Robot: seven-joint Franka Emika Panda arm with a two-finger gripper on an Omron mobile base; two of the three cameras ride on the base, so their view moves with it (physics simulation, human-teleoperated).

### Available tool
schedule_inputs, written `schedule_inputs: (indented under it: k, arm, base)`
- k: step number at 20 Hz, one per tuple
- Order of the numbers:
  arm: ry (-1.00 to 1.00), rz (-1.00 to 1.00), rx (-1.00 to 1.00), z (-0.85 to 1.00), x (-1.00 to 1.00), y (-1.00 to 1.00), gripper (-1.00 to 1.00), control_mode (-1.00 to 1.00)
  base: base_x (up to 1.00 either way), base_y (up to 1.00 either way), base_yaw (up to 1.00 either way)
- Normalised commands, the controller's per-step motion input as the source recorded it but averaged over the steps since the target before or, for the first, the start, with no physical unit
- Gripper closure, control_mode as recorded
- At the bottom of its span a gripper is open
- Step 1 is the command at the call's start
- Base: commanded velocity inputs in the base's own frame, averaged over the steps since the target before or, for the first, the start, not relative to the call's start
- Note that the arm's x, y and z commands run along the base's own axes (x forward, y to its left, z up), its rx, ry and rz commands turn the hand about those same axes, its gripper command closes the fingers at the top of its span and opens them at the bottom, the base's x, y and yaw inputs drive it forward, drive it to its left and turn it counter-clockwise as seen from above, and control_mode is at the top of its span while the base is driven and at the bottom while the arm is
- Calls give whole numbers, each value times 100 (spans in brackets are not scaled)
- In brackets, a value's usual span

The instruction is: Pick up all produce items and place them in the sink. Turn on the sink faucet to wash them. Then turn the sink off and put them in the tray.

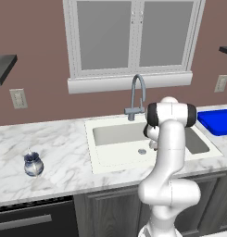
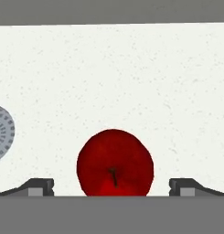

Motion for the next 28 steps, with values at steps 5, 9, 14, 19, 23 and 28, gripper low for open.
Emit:
schedule_inputs:
  k: [5, 9, 14, 19, 23, 28]
  arm:
    - [0, 0, 0, -13, 2, 0, -100, -100]
    - [0, 0, 0, -16, 2, 0, -100, -100]
    - [0, 0, 0, -21, 6, 0, 100, -100]
    - [-1, 0, 0, -4, 1, 0, 100, -100]
    - [0, 0, 0, 0, 0, 0, 100, -100]
    - [-9, -1, -4, 13, -24, 0, 100, -100]
  base:
    - [0, 0, 0]
    - [0, 0, 0]
    - [0, 0, 0]
    - [0, 0, 0]
    - [0, 0, 0]
    - [0, 0, 0]
